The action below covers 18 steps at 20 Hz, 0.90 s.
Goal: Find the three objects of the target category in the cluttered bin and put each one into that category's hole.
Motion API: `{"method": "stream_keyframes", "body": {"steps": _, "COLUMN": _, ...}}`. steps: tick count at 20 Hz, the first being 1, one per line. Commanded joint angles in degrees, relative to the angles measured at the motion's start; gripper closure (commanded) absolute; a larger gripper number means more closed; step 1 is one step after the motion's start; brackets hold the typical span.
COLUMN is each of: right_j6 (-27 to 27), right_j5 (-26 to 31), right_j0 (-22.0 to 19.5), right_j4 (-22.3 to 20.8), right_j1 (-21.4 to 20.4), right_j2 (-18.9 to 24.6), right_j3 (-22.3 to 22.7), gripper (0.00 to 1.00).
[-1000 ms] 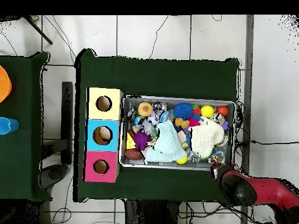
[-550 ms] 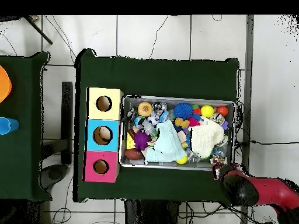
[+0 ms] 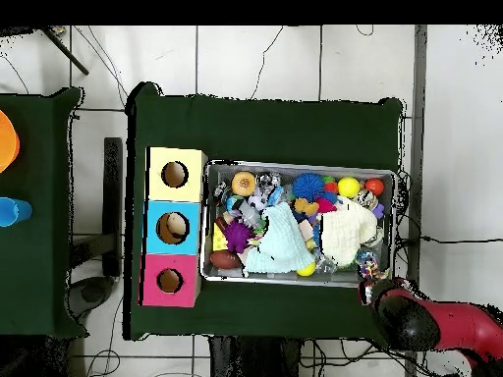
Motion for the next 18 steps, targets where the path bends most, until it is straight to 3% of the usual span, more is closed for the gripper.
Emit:
{"method": "stream_keyframes", "body": {"steps": 1, "right_j6": -7.6, "right_j5": 7.2, "right_j0": 0.6, "right_j4": 4.2, "right_j1": -5.3, "right_j2": 2.0, "right_j3": 5.2, "gripper": 1.00}}
{"method": "stream_keyframes", "body": {"steps": 13, "right_j6": -8.8, "right_j5": 8.8, "right_j0": 0.0, "right_j4": 7.7, "right_j1": -8.8, "right_j2": 3.0, "right_j3": 7.7, "gripper": 1.00}}
{"method": "stream_keyframes", "body": {"steps": 18, "right_j6": -9.7, "right_j5": 10.2, "right_j0": -0.3, "right_j4": 11.6, "right_j1": -10.9, "right_j2": 5.4, "right_j3": 8.7, "gripper": 1.00}}
